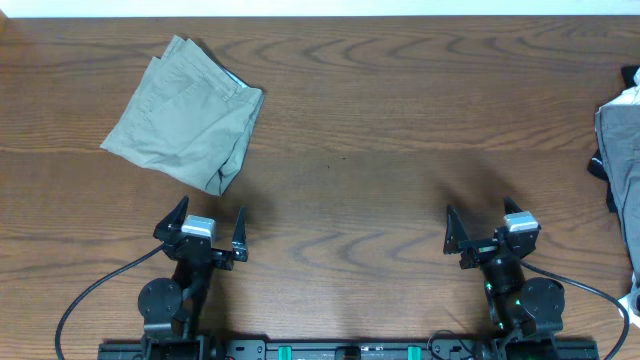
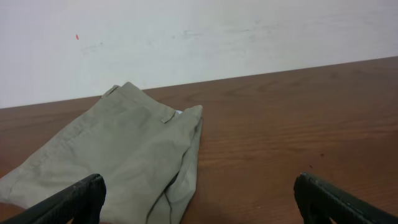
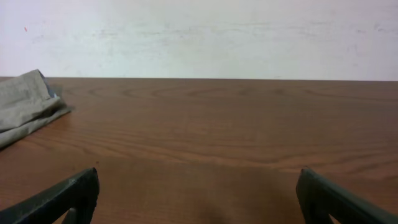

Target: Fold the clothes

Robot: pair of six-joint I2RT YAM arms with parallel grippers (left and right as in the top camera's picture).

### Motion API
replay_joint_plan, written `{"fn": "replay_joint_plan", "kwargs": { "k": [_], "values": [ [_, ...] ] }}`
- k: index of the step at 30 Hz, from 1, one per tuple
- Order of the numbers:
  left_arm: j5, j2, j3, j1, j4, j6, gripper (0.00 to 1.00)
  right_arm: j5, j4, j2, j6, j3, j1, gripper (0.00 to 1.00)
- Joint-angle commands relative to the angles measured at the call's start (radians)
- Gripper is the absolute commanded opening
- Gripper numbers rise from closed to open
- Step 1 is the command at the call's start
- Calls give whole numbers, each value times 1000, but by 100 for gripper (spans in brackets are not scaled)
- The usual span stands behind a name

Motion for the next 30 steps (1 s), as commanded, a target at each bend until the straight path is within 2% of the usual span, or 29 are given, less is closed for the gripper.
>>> {"fn": "replay_joint_plan", "kwargs": {
  "k": [1,30],
  "values": [
    [-2,-6,-30,-3,-11,6,98,-8,2,-3,12,-5,1,99],
    [-3,-6,-30,-3,-1,6,98,-8,2,-3,12,-5,1,99]
  ]
}}
